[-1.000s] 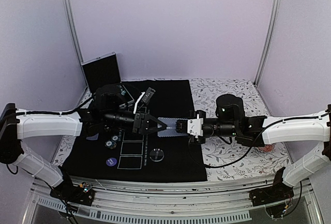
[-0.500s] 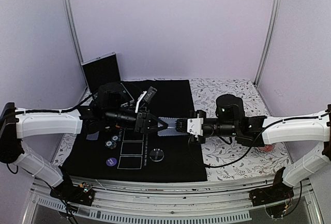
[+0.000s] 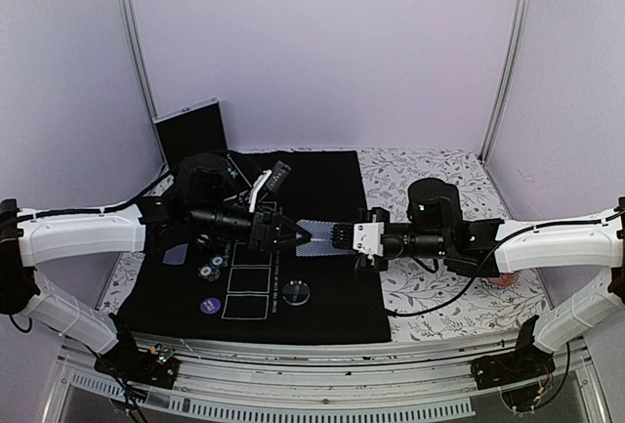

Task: Distribute texas hold em gaming equipment
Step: Pass from the left arm to the right, then pick up the poker card from the face-down deck piles.

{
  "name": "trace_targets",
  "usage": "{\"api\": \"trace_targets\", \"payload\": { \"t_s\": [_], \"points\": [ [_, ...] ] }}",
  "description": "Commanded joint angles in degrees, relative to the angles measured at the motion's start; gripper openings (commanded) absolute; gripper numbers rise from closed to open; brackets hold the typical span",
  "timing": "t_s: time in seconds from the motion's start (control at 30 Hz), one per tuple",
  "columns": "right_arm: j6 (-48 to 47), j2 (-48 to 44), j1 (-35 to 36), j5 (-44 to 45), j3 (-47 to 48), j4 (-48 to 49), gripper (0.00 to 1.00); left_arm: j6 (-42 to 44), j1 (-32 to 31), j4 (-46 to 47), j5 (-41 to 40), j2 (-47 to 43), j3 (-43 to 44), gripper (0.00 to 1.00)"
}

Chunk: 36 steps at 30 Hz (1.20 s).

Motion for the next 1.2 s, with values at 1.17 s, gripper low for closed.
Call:
{"api": "trace_targets", "payload": {
  "t_s": [1.17],
  "points": [
    [3.01,1.6,-1.18,-2.0,0.51,2.47,0.49,2.26,1.8,-6.35,0.36,-6.82,2.55,0.82]
  ]
}}
